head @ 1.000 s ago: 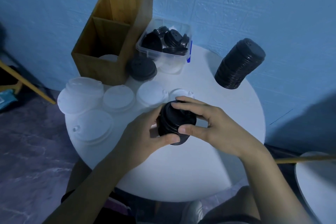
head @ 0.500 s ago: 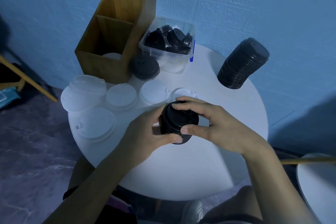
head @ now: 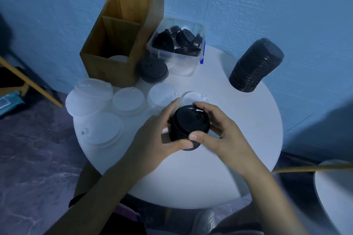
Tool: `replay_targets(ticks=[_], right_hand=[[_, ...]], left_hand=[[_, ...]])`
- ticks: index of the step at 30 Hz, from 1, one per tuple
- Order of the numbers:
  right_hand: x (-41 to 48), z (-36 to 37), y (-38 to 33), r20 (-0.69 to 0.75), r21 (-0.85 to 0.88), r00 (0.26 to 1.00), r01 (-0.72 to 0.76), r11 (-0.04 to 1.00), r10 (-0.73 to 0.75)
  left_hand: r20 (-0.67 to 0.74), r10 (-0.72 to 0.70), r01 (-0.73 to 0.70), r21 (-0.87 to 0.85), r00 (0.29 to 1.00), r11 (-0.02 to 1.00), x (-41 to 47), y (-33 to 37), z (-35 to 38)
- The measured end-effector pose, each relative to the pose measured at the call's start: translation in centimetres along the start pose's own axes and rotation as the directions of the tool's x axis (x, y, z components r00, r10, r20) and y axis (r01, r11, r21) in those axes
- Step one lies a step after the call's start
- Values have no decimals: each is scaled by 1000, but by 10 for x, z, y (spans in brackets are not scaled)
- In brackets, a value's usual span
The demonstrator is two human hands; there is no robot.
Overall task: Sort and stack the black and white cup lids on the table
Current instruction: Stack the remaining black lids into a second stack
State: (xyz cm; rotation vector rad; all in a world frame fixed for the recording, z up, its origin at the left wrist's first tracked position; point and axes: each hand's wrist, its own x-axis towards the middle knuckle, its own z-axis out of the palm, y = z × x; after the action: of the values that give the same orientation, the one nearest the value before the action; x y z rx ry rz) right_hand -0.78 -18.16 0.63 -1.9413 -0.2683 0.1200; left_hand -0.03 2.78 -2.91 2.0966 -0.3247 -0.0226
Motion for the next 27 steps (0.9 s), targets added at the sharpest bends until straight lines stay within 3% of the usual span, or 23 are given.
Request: replay_targets(ticks=[8, 14, 22, 27], right_hand=[[-2, 8, 13, -55, 169, 998, 12, 986, -3], [-2, 10, 17, -38, 175, 999, 11, 984, -4], [-2, 6, 14, 139, 179, 990, -18, 984, -7], [5, 22, 12, 149, 268, 988, -12, 963, -29]], left_hand=[[79, 16, -11, -65, 997, 998, -4, 2, -9], [106, 41, -39, -24, 993, 999, -6, 2, -15], [90, 47, -44, -36, 995, 998, -14, -4, -19], [58, 40, -34, -96, 998, 995, -13, -4, -22]])
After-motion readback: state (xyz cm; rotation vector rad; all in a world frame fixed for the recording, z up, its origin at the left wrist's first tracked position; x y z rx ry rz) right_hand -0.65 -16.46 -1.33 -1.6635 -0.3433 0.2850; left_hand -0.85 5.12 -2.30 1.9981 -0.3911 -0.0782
